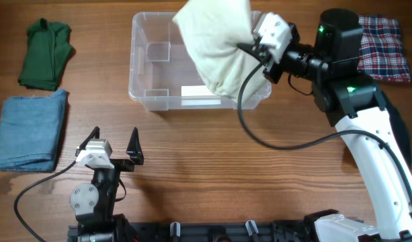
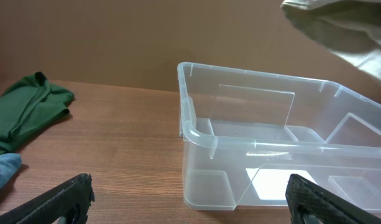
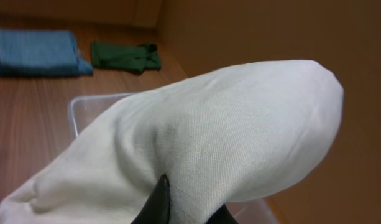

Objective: Pack container
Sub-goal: 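Carry the cream cloth left over the clear container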

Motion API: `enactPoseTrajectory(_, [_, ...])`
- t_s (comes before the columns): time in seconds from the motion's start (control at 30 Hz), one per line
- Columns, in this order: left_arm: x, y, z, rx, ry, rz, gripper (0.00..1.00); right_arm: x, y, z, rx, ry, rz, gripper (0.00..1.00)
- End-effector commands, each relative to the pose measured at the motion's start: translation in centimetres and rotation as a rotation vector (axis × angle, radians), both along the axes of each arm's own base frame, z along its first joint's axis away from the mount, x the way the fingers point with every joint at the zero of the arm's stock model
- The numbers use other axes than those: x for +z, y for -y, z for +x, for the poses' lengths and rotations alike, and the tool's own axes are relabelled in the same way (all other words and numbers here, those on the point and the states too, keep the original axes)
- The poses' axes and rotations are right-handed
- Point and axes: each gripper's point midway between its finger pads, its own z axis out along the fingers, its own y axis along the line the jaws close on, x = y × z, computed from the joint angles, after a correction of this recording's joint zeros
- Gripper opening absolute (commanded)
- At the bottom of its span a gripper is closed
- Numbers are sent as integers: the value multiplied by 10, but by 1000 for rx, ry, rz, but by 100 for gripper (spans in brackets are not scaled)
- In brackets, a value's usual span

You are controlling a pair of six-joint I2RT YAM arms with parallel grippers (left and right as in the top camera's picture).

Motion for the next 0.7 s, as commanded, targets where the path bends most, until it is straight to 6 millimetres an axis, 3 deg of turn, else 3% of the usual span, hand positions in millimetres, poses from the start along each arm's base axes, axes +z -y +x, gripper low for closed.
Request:
enactPoseTrajectory(0.0, [-2, -3, 0, 16, -2, -13, 100, 15, -13, -1, 142, 269, -134, 4])
enactPoseTrajectory(0.4, [-2, -3, 0, 16, -2, -13, 100, -63, -28, 37, 320, 432, -366, 4])
enactPoseTrajectory(0.67, [-2, -3, 0, 16, -2, -13, 100, -74, -34, 62, 303, 489, -363, 4])
